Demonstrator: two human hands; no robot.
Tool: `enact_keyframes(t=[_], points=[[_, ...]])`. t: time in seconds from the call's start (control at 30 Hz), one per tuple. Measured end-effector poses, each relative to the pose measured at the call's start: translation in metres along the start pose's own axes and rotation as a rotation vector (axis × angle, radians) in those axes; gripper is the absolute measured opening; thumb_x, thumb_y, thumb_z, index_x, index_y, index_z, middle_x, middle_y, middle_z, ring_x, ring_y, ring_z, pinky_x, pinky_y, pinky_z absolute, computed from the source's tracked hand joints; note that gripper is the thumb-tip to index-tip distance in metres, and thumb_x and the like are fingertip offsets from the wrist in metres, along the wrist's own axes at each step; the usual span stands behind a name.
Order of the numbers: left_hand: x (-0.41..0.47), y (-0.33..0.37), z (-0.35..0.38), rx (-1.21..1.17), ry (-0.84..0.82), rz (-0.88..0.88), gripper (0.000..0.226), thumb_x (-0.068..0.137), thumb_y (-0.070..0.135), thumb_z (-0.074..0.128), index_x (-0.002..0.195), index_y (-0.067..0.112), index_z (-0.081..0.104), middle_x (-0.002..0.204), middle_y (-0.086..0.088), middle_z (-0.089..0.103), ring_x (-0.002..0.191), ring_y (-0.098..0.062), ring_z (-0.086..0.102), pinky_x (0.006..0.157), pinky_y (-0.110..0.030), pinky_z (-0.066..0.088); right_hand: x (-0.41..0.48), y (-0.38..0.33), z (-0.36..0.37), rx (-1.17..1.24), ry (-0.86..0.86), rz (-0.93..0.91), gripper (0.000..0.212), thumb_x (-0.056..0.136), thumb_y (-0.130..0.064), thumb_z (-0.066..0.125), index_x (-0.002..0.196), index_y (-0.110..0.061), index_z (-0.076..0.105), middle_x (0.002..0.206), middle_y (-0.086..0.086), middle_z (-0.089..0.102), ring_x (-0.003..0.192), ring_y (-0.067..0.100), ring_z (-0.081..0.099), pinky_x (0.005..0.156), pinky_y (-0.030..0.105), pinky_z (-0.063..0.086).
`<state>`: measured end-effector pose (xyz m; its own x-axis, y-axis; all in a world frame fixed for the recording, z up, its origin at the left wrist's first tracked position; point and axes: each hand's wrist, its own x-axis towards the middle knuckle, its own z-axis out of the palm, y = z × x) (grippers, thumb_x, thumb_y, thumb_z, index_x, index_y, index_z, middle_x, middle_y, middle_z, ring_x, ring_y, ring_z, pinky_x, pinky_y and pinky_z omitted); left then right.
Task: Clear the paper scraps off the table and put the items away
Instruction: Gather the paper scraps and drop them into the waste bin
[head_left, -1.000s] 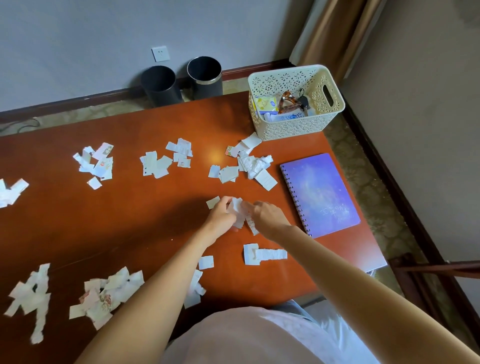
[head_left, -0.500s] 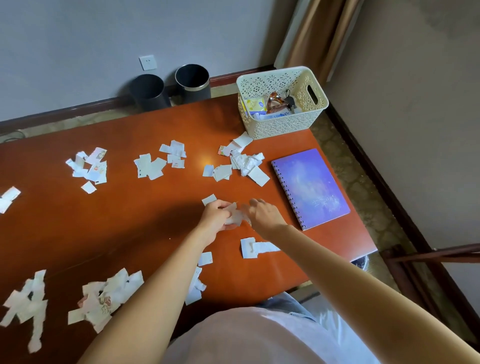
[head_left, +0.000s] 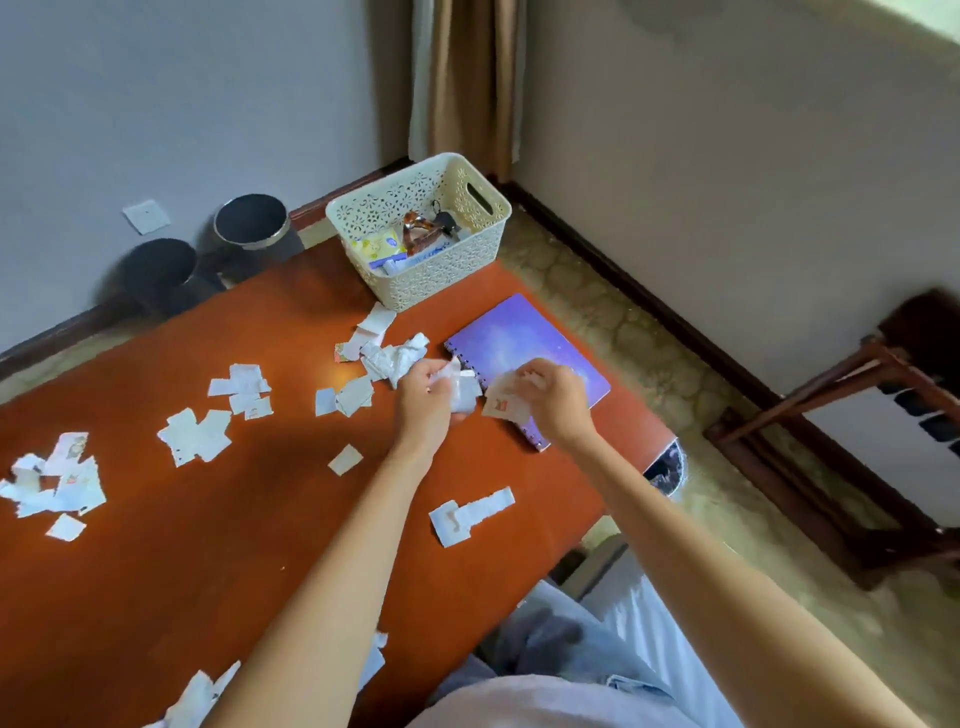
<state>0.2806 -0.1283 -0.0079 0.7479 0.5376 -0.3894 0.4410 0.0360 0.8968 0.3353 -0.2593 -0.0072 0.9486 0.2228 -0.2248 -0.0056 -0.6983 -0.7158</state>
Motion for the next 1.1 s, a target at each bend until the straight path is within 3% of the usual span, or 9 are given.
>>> enact_keyframes(t=[0.1, 0.23, 0.33, 0.53, 0.73, 0.8, 0.87, 1.0, 1.1], points=[[0.004, 0.018, 0.043, 0.010, -0.073, 0.096, 0.013, 0.094, 0.011, 0.050, 0.083, 0.017, 0.053, 0.076, 0.002, 0.055, 0.069, -0.019, 0.056, 0.050, -0.026, 0.051, 0.005, 0.022, -0.039, 0.060, 0.157, 0.052, 0.022, 0.086, 0.004, 0.051, 0.102, 0.003, 0.066, 0.103, 0.015, 0.069, 0.080, 0.014, 0.049, 0.054, 0.016, 0.031], [0.005, 0.038, 0.117, 0.052, -0.177, 0.149, 0.012, 0.094, 0.021, 0.054, 0.086, 0.011, 0.054, 0.073, 0.002, 0.053, 0.063, -0.018, 0.055, 0.051, -0.030, 0.054, 0.023, 0.067, -0.091, 0.131, 0.343, 0.178, 0.020, 0.088, -0.002, 0.052, 0.098, -0.001, 0.068, 0.102, 0.017, 0.070, 0.081, 0.014, 0.050, 0.061, 0.020, 0.035], [0.010, 0.048, 0.171, 0.101, -0.250, 0.145, 0.012, 0.095, 0.022, 0.051, 0.090, 0.012, 0.055, 0.074, 0.001, 0.054, 0.059, -0.016, 0.055, 0.041, -0.025, 0.052, 0.036, 0.101, -0.123, 0.194, 0.401, 0.259, 0.020, 0.088, -0.002, 0.052, 0.100, 0.002, 0.068, 0.104, 0.017, 0.069, 0.083, 0.015, 0.051, 0.053, 0.007, 0.036], [0.030, 0.049, 0.304, 0.276, -0.380, 0.036, 0.017, 0.095, 0.015, 0.048, 0.104, 0.005, 0.058, 0.092, -0.010, 0.054, 0.071, -0.025, 0.056, 0.030, -0.024, 0.048, 0.088, 0.198, -0.182, 0.232, 0.436, 0.498, 0.019, 0.085, -0.010, 0.057, 0.099, -0.003, 0.068, 0.106, 0.016, 0.069, 0.081, 0.020, 0.051, 0.077, 0.032, 0.046], [0.065, 0.007, 0.409, 0.416, -0.439, -0.108, 0.013, 0.095, 0.008, 0.042, 0.099, 0.005, 0.055, 0.100, -0.014, 0.052, 0.084, -0.031, 0.057, 0.026, -0.020, 0.045, 0.136, 0.305, -0.197, 0.210, 0.363, 0.699, 0.022, 0.089, -0.007, 0.050, 0.100, 0.002, 0.067, 0.108, 0.016, 0.067, 0.105, 0.031, 0.057, 0.078, 0.030, 0.044], [0.080, -0.014, 0.439, 0.463, -0.464, -0.174, 0.009, 0.095, 0.007, 0.042, 0.093, 0.007, 0.050, 0.102, -0.013, 0.050, 0.091, -0.031, 0.055, 0.030, -0.019, 0.047, 0.151, 0.340, -0.191, 0.203, 0.341, 0.754, 0.023, 0.089, -0.006, 0.048, 0.098, 0.005, 0.065, 0.104, 0.017, 0.067, 0.102, 0.032, 0.058, 0.080, 0.035, 0.047], [0.097, -0.040, 0.466, 0.501, -0.478, -0.259, 0.009, 0.095, 0.006, 0.041, 0.094, 0.007, 0.050, 0.114, -0.018, 0.052, 0.099, -0.036, 0.056, 0.041, -0.032, 0.054, 0.164, 0.374, -0.177, 0.204, 0.309, 0.804, 0.024, 0.090, -0.005, 0.046, 0.096, 0.008, 0.064, 0.101, 0.019, 0.068, 0.099, 0.033, 0.059, 0.080, 0.038, 0.049], [0.132, -0.102, 0.511, 0.676, -0.517, -0.350, 0.024, 0.093, -0.002, 0.039, 0.114, 0.001, 0.051, 0.130, -0.020, 0.046, 0.112, -0.044, 0.053, 0.074, -0.055, 0.056, 0.190, 0.440, -0.136, 0.231, 0.252, 0.856, 0.027, 0.089, -0.003, 0.040, 0.093, 0.009, 0.064, 0.098, 0.024, 0.068, 0.094, 0.038, 0.062, 0.081, 0.046, 0.053], [0.155, -0.154, 0.537, 0.768, -0.567, -0.374, 0.031, 0.094, -0.004, 0.036, 0.121, 0.002, 0.048, 0.133, -0.017, 0.043, 0.114, -0.045, 0.052, 0.077, -0.056, 0.055, 0.208, 0.488, -0.099, 0.240, 0.216, 0.909, 0.029, 0.090, -0.002, 0.039, 0.097, 0.009, 0.066, 0.100, 0.025, 0.068, 0.096, 0.038, 0.062, 0.084, 0.045, 0.052]])
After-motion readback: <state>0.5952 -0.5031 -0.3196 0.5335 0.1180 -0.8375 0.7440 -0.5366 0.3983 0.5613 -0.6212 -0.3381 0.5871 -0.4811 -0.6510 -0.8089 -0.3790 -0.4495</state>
